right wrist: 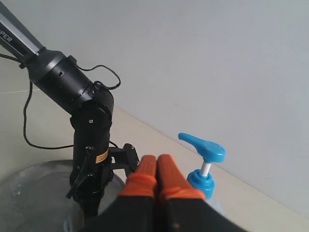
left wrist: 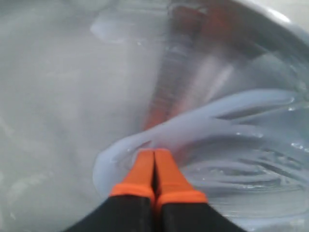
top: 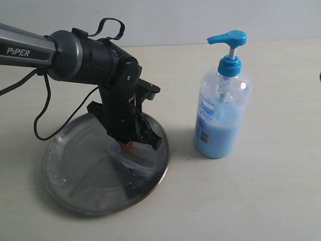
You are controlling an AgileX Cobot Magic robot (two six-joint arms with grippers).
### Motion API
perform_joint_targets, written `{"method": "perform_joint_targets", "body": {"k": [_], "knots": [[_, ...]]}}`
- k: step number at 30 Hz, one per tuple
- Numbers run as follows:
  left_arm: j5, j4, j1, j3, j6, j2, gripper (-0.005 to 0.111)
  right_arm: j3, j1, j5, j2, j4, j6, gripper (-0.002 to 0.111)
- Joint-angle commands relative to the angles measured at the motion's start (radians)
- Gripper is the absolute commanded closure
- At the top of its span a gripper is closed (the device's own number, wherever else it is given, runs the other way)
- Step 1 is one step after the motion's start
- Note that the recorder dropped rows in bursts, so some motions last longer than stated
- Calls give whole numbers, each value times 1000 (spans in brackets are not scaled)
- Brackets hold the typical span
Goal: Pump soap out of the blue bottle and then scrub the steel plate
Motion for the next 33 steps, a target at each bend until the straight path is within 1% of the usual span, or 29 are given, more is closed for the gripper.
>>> {"method": "perform_joint_targets", "body": {"k": [1, 10, 17, 25, 33], "knots": [[18, 12, 0, 13, -20, -59, 107, 6, 2, 33, -1, -7, -3, 108], [16, 12, 0, 13, -16, -267, 107, 6, 2, 69, 21, -7, -3, 108], [-51, 12, 0, 66, -16, -431, 107, 6, 2, 68, 140, -7, -3, 108], [-136, 10, 0, 228, -18, -620, 107, 6, 2, 61, 259, -3, 7, 108], [-287, 10, 0, 465, -18, -856, 107, 6, 2, 57, 347, -5, 49, 108]]}}
